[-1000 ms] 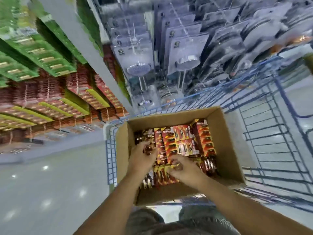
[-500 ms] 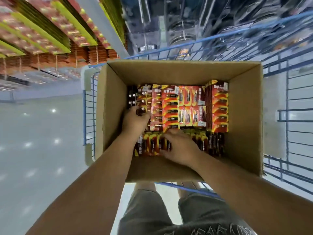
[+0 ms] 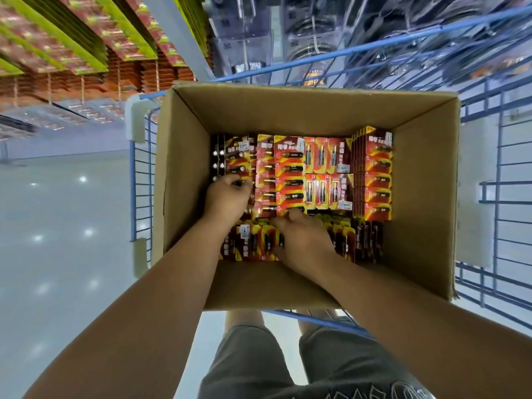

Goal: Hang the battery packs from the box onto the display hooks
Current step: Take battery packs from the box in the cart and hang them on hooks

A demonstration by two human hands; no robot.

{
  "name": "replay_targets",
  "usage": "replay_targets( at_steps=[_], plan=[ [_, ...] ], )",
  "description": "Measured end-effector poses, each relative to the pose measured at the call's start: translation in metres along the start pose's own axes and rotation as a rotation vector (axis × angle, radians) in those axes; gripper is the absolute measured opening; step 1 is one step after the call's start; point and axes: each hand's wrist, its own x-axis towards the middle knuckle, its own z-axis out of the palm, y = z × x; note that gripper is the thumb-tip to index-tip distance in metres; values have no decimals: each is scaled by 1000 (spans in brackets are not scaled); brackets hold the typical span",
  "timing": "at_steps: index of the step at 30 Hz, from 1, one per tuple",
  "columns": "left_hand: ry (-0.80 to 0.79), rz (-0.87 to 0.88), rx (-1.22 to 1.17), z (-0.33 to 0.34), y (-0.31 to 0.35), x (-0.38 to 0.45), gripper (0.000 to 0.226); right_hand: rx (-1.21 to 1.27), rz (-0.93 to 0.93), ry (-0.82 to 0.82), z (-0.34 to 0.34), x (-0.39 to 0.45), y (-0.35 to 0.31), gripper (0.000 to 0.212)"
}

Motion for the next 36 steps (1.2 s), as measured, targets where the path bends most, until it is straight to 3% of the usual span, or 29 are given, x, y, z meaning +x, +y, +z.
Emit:
replay_targets(
  at_steps=[5,8,10,14,18,25,28,31,36],
  plan=[
    [6,122,102,3,-6,-5,34,21,13,10,-9,-5,9,33],
    [53,153,173,10,-1,-7,22,150,37,-126,-13,-9,18,19],
    [83,111,141,13,1,-7,28,256,78,-200,-14,-11,25,17],
    [127,-40,9,11,3,-4,67,391,84,-221,-18,-13,35,13],
    [121,3,40,12,-1,-1,57,521,93,-164,-29,-17,41,14],
    [95,162,-48,-11,10,-42,43,1300,406,-9,-68,-37,43,23],
    [36,244,-88,-37,26,-77,40,1516,476,45,-89,-47,38,22],
    [-1,292,-139,-71,47,-114,39,1628,415,52,-116,-59,30,28],
    [17,317,-470,-132,77,-168,30,1560,160,101,-180,-76,-22,26]
  ],
)
